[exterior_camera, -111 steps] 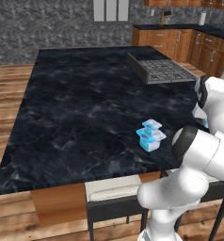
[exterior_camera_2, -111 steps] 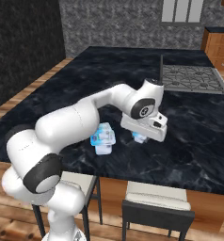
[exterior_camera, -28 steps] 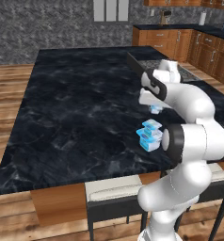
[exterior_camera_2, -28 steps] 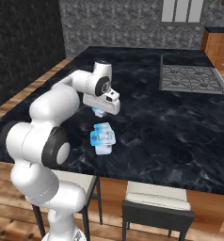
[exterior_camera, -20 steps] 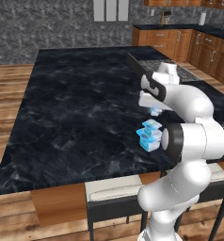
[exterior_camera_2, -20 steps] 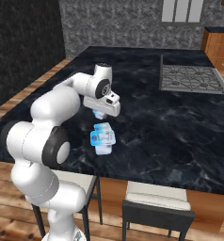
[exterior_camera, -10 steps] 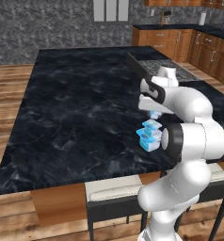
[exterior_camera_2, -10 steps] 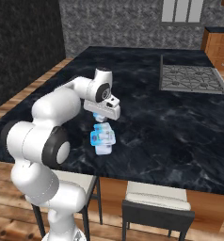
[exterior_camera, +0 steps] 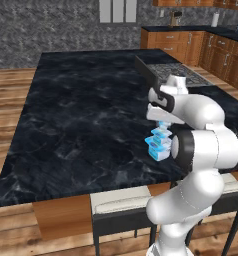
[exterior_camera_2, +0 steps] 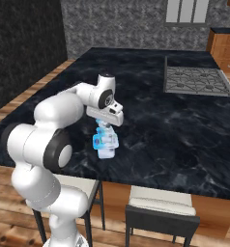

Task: Stack the yogurt containers by placing the smaller containers on top of the larger containers.

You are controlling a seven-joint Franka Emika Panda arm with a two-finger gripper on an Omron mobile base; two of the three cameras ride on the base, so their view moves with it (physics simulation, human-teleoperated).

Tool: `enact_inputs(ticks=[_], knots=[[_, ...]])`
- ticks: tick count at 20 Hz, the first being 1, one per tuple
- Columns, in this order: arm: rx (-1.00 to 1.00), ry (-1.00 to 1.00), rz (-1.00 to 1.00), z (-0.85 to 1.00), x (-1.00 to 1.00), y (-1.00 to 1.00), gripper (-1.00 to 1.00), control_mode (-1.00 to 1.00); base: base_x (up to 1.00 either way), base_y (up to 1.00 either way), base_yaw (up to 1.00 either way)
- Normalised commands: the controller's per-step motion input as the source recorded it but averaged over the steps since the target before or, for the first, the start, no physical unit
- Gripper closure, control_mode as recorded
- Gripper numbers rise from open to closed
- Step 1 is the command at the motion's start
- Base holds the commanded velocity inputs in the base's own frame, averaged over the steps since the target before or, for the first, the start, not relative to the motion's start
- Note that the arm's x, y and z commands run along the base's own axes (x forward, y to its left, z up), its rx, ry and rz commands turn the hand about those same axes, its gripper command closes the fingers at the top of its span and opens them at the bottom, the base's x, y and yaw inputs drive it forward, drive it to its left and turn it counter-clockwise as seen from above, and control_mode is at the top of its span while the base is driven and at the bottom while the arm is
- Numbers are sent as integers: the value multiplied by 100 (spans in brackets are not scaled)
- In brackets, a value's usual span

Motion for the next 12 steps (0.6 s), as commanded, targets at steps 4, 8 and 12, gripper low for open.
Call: enact_inputs(ticks=[4,8,12], knots=[[0,0,0,-15,13,0,100,-100,0,0,0],[0,0,0,-14,16,0,100,-100,0,0,0],[0,0,0,-12,17,0,100,-100,0,0,0]])
